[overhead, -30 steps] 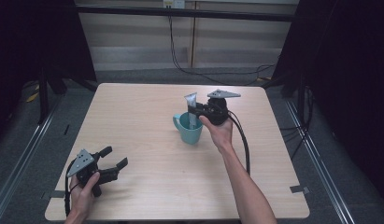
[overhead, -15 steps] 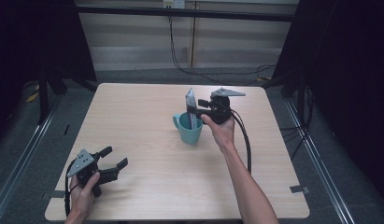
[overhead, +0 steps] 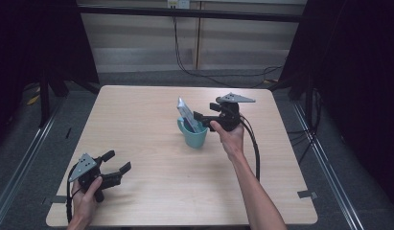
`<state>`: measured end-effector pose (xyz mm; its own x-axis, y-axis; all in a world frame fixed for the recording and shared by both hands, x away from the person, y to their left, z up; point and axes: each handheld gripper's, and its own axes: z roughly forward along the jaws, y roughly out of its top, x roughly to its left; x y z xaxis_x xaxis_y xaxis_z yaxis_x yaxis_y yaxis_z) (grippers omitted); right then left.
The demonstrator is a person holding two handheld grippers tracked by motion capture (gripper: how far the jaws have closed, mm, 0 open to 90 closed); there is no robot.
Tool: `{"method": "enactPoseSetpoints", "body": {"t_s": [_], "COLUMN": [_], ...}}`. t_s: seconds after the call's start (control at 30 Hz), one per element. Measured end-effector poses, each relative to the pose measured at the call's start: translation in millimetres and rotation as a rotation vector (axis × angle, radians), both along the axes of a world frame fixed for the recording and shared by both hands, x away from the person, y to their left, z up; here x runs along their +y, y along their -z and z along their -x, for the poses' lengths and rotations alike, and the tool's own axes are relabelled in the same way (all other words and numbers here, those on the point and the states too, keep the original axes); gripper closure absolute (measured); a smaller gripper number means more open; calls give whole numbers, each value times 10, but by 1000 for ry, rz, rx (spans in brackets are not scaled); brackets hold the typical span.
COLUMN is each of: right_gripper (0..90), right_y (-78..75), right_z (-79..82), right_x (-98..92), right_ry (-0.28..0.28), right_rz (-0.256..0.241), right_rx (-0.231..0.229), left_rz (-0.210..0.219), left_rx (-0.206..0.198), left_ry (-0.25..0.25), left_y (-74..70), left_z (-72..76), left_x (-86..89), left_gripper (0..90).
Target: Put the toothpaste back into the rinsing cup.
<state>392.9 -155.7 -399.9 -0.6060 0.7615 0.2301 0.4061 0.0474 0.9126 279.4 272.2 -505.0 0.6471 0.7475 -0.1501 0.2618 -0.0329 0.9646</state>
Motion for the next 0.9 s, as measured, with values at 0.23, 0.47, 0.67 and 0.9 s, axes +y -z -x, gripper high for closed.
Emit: {"method": "enactPoseSetpoints", "body": {"t_s": [0.23,0.47,0.67,0.9], "right_gripper": [141,138,137,137], "right_y": [-11,63,118,170], "right_z": [88,208,317,498], "right_x": [-78,-187,-357,-570], "right_ry": [26,63,109,187], "right_rz": [2,39,4,23], "right_rx": [6,-6,-32,-45], "left_rz": [-6,1,16,12], "left_rx": [-4,-1,-8,2], "left_ry": [4,0,16,-2], "left_y": [-1,0,3,2], "left_z": [2,1,8,7], "left_x": [1,1,2,-2], "left_gripper": [157,157,155,156]}}
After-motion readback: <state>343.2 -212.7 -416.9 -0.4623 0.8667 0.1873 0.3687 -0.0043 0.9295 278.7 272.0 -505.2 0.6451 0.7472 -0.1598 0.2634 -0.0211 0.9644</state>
